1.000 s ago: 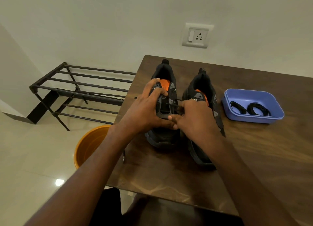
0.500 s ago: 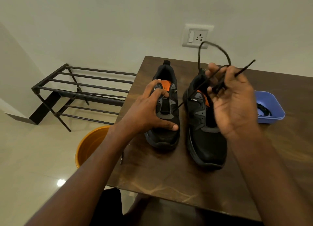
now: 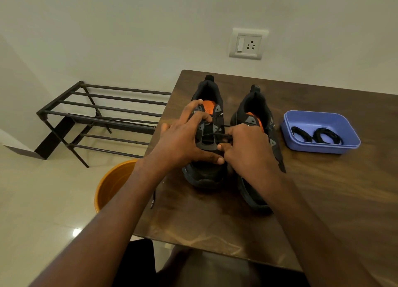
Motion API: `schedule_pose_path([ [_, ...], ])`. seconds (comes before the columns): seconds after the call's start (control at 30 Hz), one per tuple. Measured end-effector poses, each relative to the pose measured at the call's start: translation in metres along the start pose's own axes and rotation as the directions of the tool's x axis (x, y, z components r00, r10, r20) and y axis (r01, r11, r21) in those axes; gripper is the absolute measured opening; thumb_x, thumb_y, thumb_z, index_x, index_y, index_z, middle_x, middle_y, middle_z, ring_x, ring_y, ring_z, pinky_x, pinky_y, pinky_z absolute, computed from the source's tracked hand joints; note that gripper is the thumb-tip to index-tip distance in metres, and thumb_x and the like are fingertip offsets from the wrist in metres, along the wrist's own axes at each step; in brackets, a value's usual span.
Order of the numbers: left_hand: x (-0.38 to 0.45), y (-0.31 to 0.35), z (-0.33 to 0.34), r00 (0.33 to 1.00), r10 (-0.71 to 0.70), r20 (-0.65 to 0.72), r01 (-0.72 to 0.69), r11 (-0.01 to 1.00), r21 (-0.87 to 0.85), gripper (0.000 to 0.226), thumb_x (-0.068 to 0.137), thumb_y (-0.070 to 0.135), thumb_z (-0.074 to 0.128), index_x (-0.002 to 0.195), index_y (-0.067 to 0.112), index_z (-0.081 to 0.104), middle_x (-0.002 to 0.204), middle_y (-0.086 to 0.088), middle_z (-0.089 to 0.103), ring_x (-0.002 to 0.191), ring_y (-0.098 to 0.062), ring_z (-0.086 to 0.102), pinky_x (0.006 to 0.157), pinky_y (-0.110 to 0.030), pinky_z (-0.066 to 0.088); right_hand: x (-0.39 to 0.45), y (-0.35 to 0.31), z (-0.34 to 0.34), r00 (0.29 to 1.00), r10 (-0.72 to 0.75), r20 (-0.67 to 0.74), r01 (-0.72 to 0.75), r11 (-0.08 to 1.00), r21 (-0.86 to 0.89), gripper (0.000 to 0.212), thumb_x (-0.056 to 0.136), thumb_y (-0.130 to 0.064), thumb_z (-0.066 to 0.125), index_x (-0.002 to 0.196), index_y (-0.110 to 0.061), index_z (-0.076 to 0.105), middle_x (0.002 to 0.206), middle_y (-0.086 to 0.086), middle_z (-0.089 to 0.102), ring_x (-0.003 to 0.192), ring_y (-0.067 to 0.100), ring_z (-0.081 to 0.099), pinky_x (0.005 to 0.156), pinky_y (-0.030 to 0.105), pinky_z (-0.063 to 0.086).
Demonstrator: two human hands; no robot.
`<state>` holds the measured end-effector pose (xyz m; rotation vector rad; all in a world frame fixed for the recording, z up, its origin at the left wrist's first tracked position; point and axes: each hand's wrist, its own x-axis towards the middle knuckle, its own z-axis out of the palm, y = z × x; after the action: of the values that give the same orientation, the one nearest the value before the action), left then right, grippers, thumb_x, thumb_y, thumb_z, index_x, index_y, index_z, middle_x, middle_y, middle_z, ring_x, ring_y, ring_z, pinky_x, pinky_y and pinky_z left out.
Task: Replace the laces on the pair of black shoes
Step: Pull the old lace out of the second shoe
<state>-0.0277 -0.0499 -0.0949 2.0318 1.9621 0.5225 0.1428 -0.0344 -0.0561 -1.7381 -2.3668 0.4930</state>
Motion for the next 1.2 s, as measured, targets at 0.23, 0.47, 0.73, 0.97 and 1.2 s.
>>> schedule_pose_path([
  [0.23, 0.000, 0.000, -0.003, 1.000, -0.006, 0.016, 0.006, 1.000, 0.000, 0.101, 0.054, 0.082, 0.079, 0.138, 0.045, 0.037, 0.166, 0.022, -0.003, 0.147, -0.019, 0.032, 0.115, -0.056, 0.022, 0.001, 0.012, -0.008, 0.983, 0.096, -0.157, 0.011, 0.823, 0.568, 0.012, 0.099, -0.023, 0.065, 0.091, -0.020, 0.074, 0.088, -0.001, 0.071, 0.079, 0.006, 0.062, 0.076, 0.029, 0.053],
  [0.47, -0.002, 0.000, -0.005, 1.000, -0.015, 0.021, 0.015, 1.000, 0.000, 0.096, 0.054, 0.084, 0.077, 0.134, 0.048, 0.038, 0.165, 0.023, -0.001, 0.147, -0.018, 0.031, 0.117, -0.056, 0.019, -0.003, 0.022, -0.036, 0.984, 0.115, -0.133, 0.149, -0.143, 0.979, 0.014, 0.106, -0.023, 0.053, 0.104, -0.013, 0.063, 0.094, 0.003, 0.074, 0.086, 0.017, 0.071, 0.081, 0.032, 0.058],
  [0.73, -0.001, -0.001, -0.001, 1.000, -0.005, -0.004, 0.005, 1.000, 0.008, 0.099, 0.053, 0.083, 0.078, 0.136, 0.046, 0.038, 0.166, 0.022, -0.001, 0.146, -0.019, 0.033, 0.115, -0.052, 0.018, 0.001, 0.006, 0.002, 1.000, -0.016, 0.014, 0.015, 0.997, 0.074, 0.028, 0.091, -0.036, 0.076, 0.115, -0.023, 0.069, 0.102, -0.003, 0.068, 0.098, 0.016, 0.064, 0.087, 0.037, 0.055],
  [0.97, 0.000, -0.003, 0.000, 1.000, -0.015, 0.001, 0.015, 1.000, 0.001, 0.101, 0.047, 0.089, 0.070, 0.134, 0.049, 0.038, 0.166, 0.023, -0.001, 0.147, -0.020, 0.034, 0.114, -0.053, 0.018, 0.002, 0.004, -0.004, 1.000, 0.002, -0.005, -0.001, 0.991, 0.137, 0.009, 0.094, -0.027, 0.071, 0.095, -0.018, 0.072, 0.084, -0.001, 0.067, 0.084, 0.015, 0.064, 0.066, 0.028, 0.049],
  [1.2, 0.001, -0.002, -0.003, 0.999, -0.023, 0.029, 0.023, 1.000, -0.011, 0.097, 0.052, 0.084, 0.077, 0.134, 0.048, 0.039, 0.166, 0.023, -0.001, 0.147, -0.020, 0.033, 0.118, -0.055, 0.015, -0.006, 0.021, -0.035, 0.988, 0.155, -0.016, 0.033, -0.110, 0.993, 0.016, 0.103, -0.020, 0.056, 0.093, -0.017, 0.067, 0.100, -0.001, 0.075, 0.101, 0.015, 0.069, 0.090, 0.034, 0.051],
])
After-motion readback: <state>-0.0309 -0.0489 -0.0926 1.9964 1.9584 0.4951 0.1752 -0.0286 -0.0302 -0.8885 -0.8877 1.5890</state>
